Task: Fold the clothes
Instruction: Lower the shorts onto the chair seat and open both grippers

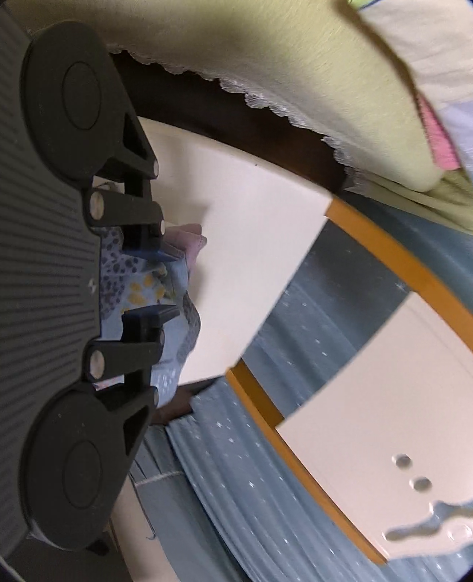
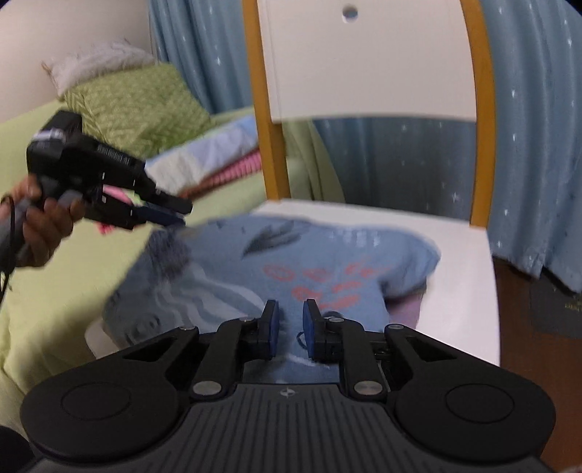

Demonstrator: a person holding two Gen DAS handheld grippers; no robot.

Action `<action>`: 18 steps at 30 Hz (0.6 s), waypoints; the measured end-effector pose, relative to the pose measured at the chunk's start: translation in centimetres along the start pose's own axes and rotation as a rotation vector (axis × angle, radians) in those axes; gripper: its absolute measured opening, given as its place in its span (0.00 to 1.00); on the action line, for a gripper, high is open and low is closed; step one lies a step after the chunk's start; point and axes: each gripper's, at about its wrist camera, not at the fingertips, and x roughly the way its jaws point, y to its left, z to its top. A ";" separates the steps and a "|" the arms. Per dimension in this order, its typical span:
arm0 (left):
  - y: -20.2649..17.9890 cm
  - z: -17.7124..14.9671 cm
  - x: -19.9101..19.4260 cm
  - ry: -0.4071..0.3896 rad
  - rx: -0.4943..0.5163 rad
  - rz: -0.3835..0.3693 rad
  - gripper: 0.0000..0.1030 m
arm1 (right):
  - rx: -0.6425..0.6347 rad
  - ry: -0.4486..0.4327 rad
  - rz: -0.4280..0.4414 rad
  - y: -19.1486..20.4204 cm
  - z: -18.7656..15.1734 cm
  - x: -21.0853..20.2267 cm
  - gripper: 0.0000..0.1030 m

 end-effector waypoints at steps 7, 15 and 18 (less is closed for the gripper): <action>1.1 1.5 2.9 0.062 -0.009 -0.001 0.20 | 0.003 0.007 0.004 0.0 -0.6 1.0 0.13; 0.0 0.7 4.3 0.120 0.099 -0.019 0.02 | 0.018 0.005 0.013 -0.6 -0.8 1.2 0.11; -1.6 0.8 3.1 0.013 0.211 -0.031 0.01 | 0.017 0.008 0.011 -0.5 -0.7 1.2 0.11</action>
